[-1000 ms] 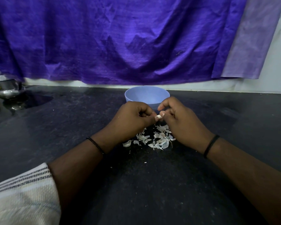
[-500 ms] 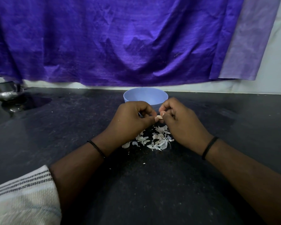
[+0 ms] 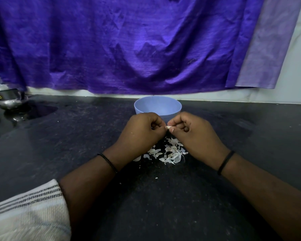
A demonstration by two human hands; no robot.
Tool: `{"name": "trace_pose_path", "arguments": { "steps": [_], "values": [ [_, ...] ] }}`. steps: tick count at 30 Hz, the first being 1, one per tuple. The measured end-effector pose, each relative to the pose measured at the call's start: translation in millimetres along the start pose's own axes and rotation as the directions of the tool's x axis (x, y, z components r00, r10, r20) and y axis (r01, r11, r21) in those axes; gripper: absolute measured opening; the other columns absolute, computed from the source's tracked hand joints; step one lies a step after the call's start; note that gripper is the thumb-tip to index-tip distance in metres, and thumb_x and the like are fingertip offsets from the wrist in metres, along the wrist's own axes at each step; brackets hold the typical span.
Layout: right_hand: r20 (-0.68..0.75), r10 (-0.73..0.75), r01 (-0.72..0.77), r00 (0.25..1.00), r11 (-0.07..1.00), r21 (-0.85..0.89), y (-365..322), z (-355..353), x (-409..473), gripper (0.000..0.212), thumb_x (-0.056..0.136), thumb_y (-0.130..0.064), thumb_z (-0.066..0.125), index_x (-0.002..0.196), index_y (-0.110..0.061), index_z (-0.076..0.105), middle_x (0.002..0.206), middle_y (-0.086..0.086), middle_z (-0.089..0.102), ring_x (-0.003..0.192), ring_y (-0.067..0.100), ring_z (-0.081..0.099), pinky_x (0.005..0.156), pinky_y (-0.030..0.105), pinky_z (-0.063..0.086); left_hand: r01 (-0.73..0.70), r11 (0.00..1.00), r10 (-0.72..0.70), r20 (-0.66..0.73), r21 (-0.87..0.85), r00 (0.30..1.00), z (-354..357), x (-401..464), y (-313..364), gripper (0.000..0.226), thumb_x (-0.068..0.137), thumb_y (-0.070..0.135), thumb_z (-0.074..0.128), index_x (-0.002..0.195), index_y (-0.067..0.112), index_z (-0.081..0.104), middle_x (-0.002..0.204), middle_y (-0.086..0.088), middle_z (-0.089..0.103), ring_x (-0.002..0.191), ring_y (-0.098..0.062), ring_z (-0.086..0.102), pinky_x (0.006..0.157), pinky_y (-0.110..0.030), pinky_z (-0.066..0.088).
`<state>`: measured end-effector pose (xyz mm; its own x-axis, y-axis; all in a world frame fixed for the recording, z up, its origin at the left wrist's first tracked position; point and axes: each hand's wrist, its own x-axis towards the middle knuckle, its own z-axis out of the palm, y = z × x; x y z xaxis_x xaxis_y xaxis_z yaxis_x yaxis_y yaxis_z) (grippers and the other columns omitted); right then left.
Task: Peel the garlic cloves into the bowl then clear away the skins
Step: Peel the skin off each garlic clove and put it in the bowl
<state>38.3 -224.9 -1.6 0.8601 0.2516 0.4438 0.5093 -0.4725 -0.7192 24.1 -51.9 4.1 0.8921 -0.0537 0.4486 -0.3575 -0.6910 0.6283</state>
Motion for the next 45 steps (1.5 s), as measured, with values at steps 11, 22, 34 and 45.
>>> {"name": "trace_pose_path", "arguments": {
  "steps": [11,22,34,45],
  "values": [
    [-0.044,-0.073,0.068,0.996,0.991,-0.113,4,9,-1,0.020,0.088,-0.013,0.073,0.107,-0.015,0.076,0.090,-0.006,0.075,0.075,-0.005,0.065,0.069,0.004,0.048,0.004,0.992,-0.002,-0.017,0.124,1.000,0,-2,6,0.012,0.081,0.024,0.075,0.070,0.019,0.077,0.065,0.006,0.071,0.059,-0.003,0.062,0.062,-0.028,0.054],
    [-0.043,-0.180,0.166,0.983,0.959,-0.229,-2,13,-3,0.016,0.089,-0.009,0.066,0.084,-0.017,0.080,0.073,-0.005,0.074,0.067,0.006,0.065,0.059,0.016,0.048,0.018,0.992,-0.017,-0.013,0.123,1.000,-1,-2,8,0.019,0.079,0.020,0.073,0.061,0.015,0.072,0.061,0.003,0.069,0.053,-0.002,0.062,0.061,-0.031,0.057],
    [-0.128,-0.171,0.155,0.977,0.980,-0.126,-2,15,-4,0.017,0.087,-0.005,0.070,0.095,-0.015,0.080,0.086,-0.003,0.078,0.083,0.002,0.066,0.066,0.007,0.050,0.008,0.996,-0.006,-0.020,0.087,1.000,-2,-4,12,0.019,0.082,0.018,0.070,0.065,0.010,0.076,0.056,0.000,0.068,0.050,-0.007,0.062,0.059,-0.034,0.056],
    [-0.162,-0.094,0.090,0.982,0.995,-0.030,-1,19,-4,0.017,0.088,-0.004,0.068,0.094,-0.013,0.080,0.088,-0.003,0.077,0.081,0.002,0.068,0.070,0.007,0.052,0.176,0.977,-0.182,-0.036,-0.122,0.983,5,-4,12,0.022,0.084,0.012,0.067,0.062,0.010,0.072,0.052,-0.005,0.067,0.045,-0.016,0.066,0.047,-0.028,0.054]
  ]
}}
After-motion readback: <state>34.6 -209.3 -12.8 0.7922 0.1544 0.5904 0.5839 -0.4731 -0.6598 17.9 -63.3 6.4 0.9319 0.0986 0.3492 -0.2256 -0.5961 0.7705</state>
